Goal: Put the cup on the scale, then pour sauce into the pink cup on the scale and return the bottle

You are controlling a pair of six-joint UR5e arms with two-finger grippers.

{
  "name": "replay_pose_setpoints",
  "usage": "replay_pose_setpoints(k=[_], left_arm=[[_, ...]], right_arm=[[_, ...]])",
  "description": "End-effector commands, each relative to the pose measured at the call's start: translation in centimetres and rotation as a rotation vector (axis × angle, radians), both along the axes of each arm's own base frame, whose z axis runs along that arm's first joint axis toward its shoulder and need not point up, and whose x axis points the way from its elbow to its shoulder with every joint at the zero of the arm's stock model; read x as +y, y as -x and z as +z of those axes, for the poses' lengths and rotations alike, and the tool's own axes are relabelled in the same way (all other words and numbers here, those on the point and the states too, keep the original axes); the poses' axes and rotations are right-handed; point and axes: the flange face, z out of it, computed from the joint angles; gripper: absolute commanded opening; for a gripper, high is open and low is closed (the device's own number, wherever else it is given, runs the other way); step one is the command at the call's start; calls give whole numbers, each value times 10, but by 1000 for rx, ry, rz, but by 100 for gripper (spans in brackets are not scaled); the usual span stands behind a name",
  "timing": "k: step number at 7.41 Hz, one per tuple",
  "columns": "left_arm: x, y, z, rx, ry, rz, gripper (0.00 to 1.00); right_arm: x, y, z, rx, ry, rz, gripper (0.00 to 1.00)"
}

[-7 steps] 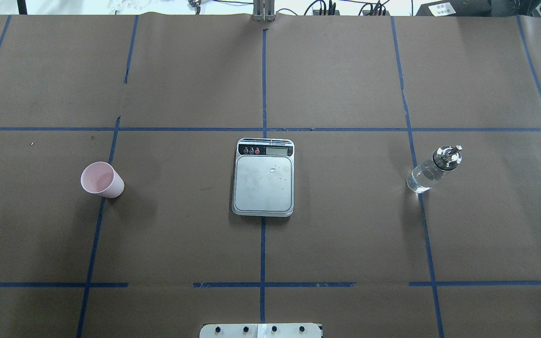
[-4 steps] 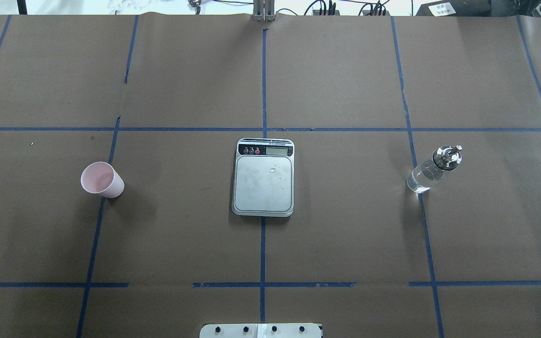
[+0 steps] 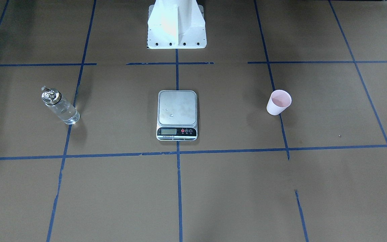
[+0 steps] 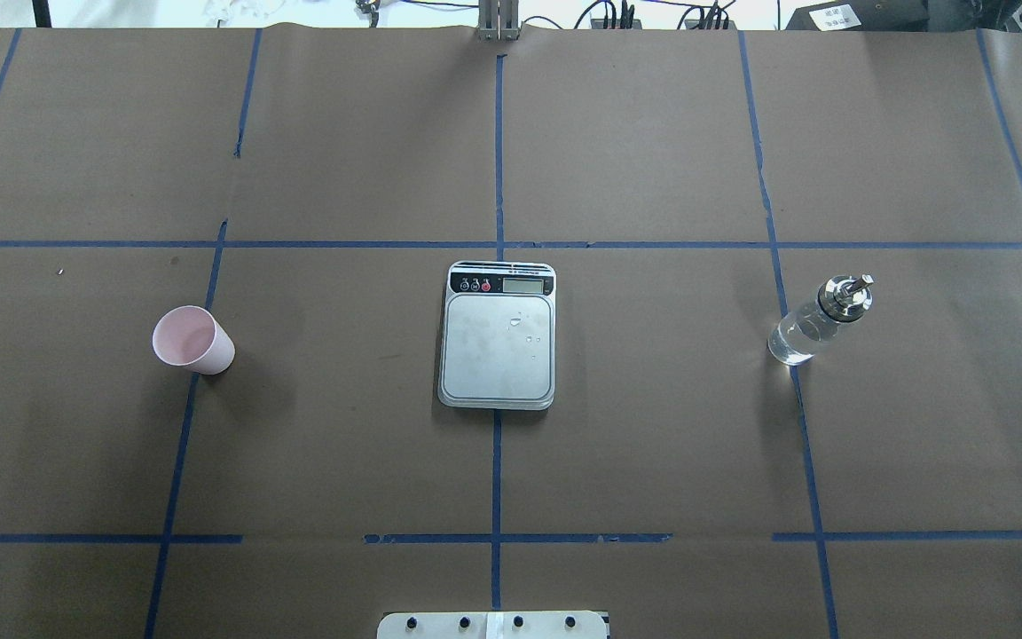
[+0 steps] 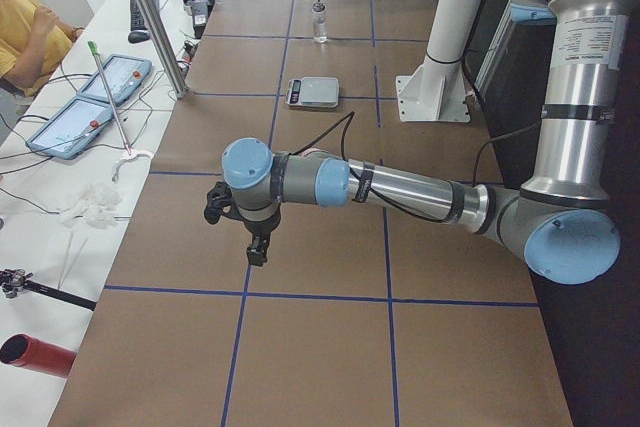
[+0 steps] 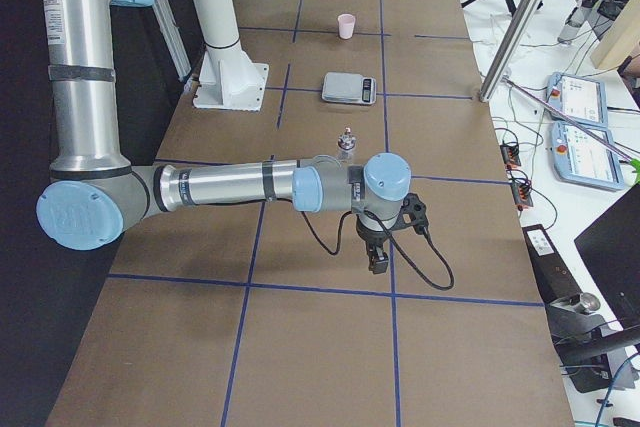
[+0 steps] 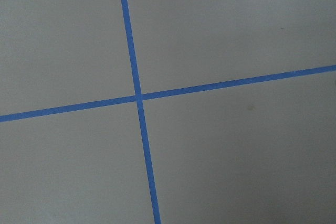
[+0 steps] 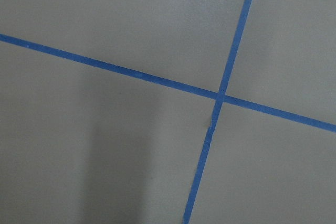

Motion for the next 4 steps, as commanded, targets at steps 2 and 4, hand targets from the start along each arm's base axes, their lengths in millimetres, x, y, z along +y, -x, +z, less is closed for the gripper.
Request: replay_pose_setpoints(k=[2, 4], left_arm=[[1, -118, -57, 99, 15, 74, 100], [-1, -205, -107, 113, 139, 53, 100]], right_arm=[[4, 1, 8, -3, 17, 5, 100], [13, 1, 15, -14, 28, 4, 100]])
